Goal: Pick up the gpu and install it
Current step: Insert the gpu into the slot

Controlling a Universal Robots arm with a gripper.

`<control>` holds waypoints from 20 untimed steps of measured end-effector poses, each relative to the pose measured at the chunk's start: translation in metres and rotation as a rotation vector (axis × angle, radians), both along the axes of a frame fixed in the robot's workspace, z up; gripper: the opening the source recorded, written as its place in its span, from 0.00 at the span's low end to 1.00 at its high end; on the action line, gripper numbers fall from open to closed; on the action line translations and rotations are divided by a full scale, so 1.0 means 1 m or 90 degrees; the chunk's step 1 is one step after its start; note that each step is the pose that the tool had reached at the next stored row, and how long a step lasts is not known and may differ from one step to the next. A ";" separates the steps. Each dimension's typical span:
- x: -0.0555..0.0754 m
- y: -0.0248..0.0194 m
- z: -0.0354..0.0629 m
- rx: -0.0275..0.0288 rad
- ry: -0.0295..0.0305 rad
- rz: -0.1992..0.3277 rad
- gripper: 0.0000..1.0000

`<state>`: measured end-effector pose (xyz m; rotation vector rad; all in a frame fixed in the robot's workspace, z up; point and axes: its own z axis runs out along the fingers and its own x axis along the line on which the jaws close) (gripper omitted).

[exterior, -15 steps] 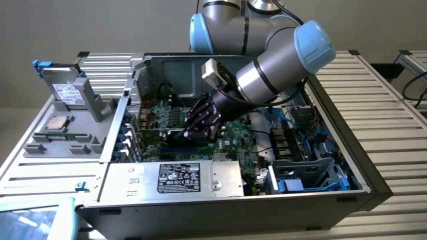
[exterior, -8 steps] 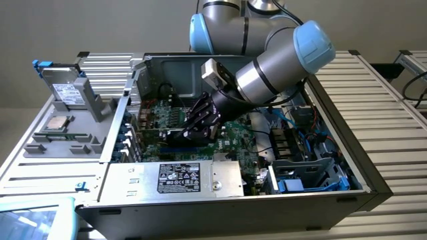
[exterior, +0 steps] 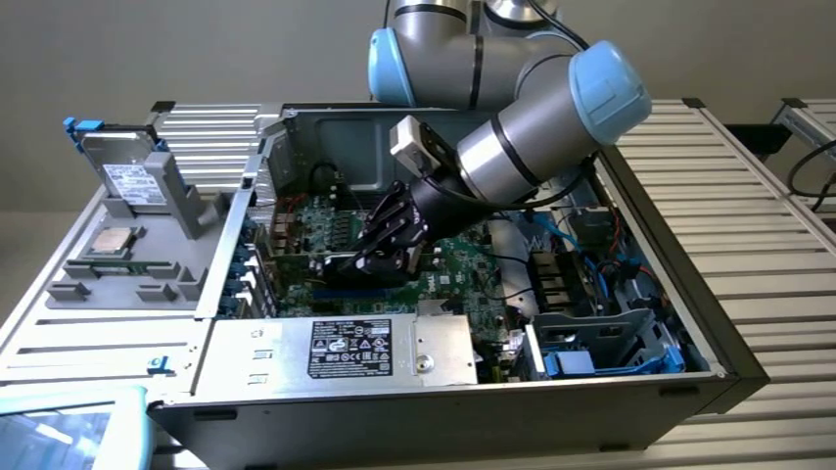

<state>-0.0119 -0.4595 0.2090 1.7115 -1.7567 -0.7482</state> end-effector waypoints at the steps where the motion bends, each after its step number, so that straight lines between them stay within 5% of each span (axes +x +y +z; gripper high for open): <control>1: 0.000 0.0000 0.0000 0.0000 0.0000 0.000 0.27; 20: 0.004 0.0000 -0.0005 0.0001 0.0000 -0.001 0.27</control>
